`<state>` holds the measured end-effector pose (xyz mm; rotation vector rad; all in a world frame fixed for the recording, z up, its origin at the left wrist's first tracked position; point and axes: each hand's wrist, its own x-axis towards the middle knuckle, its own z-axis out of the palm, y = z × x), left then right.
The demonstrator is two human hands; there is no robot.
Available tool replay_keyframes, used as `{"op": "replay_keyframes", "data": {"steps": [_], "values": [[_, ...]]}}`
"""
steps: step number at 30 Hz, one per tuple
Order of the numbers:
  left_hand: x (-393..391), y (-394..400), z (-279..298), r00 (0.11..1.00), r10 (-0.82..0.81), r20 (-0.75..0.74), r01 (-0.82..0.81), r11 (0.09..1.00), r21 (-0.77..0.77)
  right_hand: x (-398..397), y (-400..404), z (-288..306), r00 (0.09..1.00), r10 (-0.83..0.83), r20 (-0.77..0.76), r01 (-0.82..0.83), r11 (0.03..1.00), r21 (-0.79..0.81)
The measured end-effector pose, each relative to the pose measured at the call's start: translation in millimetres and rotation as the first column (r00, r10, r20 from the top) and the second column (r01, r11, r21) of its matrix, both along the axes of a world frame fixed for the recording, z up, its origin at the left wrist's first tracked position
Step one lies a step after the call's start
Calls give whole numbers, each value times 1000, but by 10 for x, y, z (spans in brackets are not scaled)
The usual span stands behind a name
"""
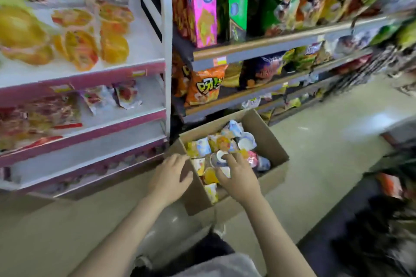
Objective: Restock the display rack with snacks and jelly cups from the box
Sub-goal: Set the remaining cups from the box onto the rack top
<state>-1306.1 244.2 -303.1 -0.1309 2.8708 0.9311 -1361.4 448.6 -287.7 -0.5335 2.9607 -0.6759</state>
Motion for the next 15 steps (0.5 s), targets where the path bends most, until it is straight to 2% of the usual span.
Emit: {"op": "replay_keyframes", "data": {"steps": [6, 12, 15], "values": [[-522, 822, -585, 981, -19, 193, 24, 999, -22, -420, 952, -609, 981, -47, 187, 50, 999, -10], [-1295, 1725, -1145, 959, 21, 282, 0, 997, -72, -1359, 2007, -1386, 917, -114, 383, 131, 991, -19], [-1711, 2044, -1493, 933, 49, 356, -18, 996, -91, -1867, 2223, -1868, 884, -99, 457, 128, 991, -33]]}}
